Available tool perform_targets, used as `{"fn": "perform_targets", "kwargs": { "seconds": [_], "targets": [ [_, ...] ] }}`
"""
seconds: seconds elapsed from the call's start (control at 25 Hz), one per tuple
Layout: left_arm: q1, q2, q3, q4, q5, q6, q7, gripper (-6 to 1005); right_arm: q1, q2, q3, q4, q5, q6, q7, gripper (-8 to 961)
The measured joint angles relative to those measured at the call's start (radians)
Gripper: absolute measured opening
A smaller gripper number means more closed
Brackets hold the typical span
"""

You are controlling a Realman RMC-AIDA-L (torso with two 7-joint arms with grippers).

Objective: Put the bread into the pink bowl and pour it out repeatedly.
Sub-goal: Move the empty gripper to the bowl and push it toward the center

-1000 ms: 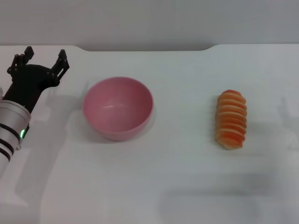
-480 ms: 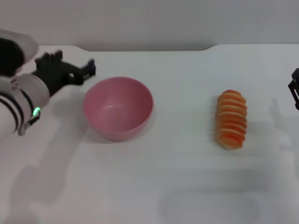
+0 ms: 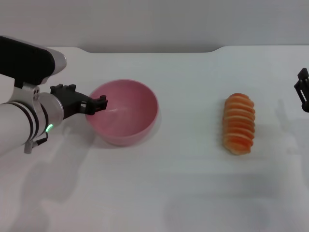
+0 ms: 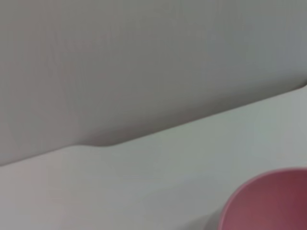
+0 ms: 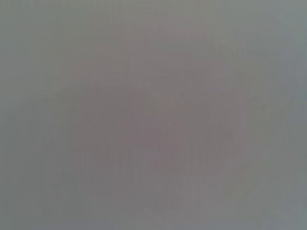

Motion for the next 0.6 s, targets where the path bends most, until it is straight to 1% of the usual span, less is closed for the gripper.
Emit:
{"fn": "perform_targets", "kwargs": {
  "seconds": [0.24, 0.6],
  "targets": [
    [-0.021, 0.0, -0.002, -0.039, -0.016, -0.001, 0.0, 750, 0.003, -0.001, 0.002, -0.002, 0.0, 0.003, -0.004, 791],
    [-0.111, -0.003, -0.008, -0.182, -0.087, 0.0, -0.001, 730, 0.012, -0.003, 0.008, -0.006, 0.0, 0.019, -0.007, 791]
  ]
}}
